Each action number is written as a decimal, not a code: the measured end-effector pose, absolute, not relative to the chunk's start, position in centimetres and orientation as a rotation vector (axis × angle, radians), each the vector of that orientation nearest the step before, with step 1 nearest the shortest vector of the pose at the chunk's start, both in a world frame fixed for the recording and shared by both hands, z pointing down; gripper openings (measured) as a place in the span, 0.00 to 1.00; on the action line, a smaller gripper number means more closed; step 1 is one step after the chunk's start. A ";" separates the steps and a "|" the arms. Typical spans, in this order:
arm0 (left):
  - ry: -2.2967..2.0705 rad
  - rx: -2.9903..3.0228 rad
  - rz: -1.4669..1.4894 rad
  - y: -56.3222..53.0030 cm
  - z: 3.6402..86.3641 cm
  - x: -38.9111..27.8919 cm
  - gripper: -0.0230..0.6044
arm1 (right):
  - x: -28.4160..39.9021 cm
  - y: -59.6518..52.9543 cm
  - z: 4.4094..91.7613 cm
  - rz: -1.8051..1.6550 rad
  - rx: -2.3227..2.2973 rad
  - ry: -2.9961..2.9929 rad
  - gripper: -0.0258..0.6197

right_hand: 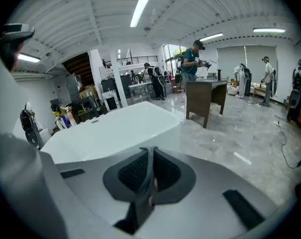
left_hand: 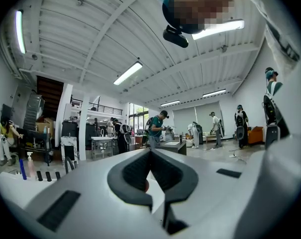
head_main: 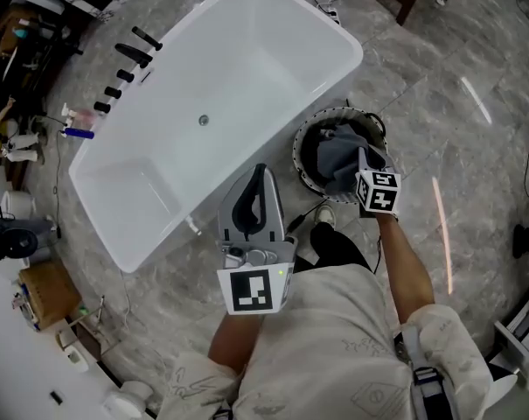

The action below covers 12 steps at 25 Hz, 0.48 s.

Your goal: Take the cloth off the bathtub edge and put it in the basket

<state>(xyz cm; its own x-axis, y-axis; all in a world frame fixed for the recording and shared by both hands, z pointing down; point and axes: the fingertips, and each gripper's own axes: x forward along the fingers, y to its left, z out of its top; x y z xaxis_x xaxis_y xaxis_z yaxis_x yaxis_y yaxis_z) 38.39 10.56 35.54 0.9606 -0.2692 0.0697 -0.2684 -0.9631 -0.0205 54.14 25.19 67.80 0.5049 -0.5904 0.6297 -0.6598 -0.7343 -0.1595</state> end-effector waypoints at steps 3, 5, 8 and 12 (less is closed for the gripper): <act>0.433 -3.102 -0.124 10.7 36.1 38.3 0.03 | 54.5 24.8 71.6 1.163 2.590 -1.066 0.04; 0.436 -3.104 -0.139 10.7 36.6 38.3 0.03 | 54.4 24.2 73.9 1.217 2.515 -1.060 0.04; 0.430 -3.103 -0.131 10.9 36.9 38.4 0.03 | 53.9 24.2 76.9 1.323 2.422 -1.028 0.04; 0.430 -3.071 -0.144 11.1 38.1 38.5 0.03 | 53.0 24.9 79.5 1.459 2.348 -0.981 0.04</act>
<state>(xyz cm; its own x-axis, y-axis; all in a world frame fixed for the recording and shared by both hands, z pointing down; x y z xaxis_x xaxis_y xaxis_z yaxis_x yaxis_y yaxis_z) 38.47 11.14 38.08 0.9574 -0.2755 0.0867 -0.2721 -0.9610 -0.0494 52.95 24.92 79.51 0.2894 -0.4266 0.8569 -0.6326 -0.7571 -0.1632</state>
